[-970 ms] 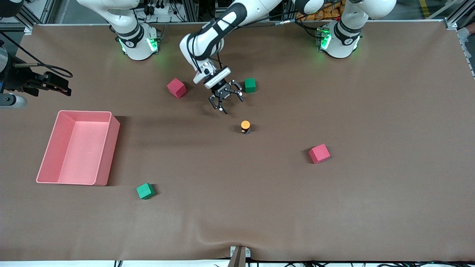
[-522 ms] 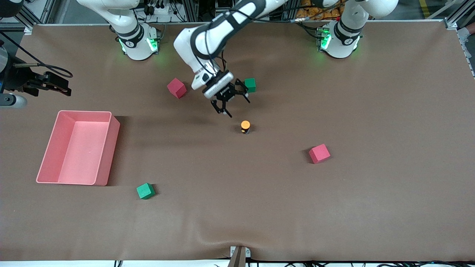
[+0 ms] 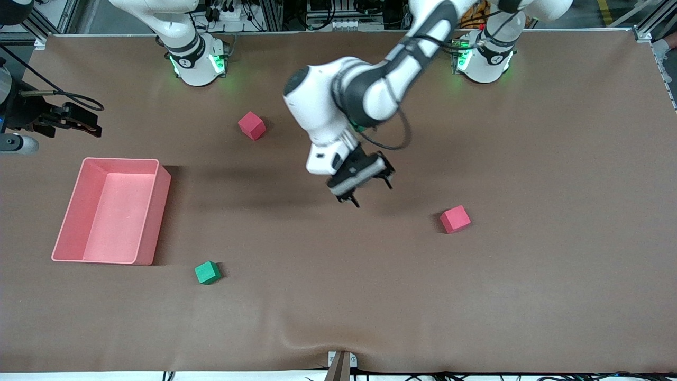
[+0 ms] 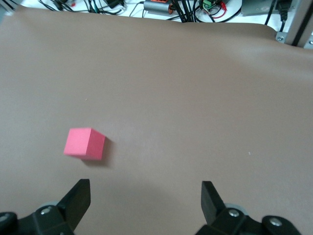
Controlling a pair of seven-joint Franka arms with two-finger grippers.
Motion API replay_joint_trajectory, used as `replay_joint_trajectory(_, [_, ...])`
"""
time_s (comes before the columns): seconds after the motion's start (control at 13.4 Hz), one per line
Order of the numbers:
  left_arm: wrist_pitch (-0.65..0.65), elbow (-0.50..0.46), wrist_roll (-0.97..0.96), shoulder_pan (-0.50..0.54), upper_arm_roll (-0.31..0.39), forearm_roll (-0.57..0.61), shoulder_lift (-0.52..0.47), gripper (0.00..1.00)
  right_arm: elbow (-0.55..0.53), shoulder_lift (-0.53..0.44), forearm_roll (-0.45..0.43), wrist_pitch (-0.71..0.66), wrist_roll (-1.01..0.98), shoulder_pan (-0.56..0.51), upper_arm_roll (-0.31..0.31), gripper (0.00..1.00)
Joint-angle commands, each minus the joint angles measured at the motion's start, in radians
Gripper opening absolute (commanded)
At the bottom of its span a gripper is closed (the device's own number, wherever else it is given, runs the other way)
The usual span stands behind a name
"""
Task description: Place and upright button with both arms
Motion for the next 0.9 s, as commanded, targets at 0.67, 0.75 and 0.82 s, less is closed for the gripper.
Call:
replay_joint_trajectory(0.67, [0.085, -0.022, 0.589, 0.487, -0.178, -0.35, -0.159, 1.0, 0.005, -0.006, -0.01, 0.034, 0.003, -0.001, 0.001, 1.0])
replay_joint_trajectory(0.75, [0.069, -0.022, 0.621, 0.538, -0.221, -0.359, -0.169, 1.0, 0.008, -0.003, -0.007, 0.031, 0.007, -0.006, 0.001, 1.0])
replay_joint_trajectory(0.82, [0.043, -0.026, 0.653, 0.592, -0.257, -0.375, -0.185, 1.0, 0.01, -0.001, -0.007, 0.031, 0.007, -0.004, 0.001, 1.0])
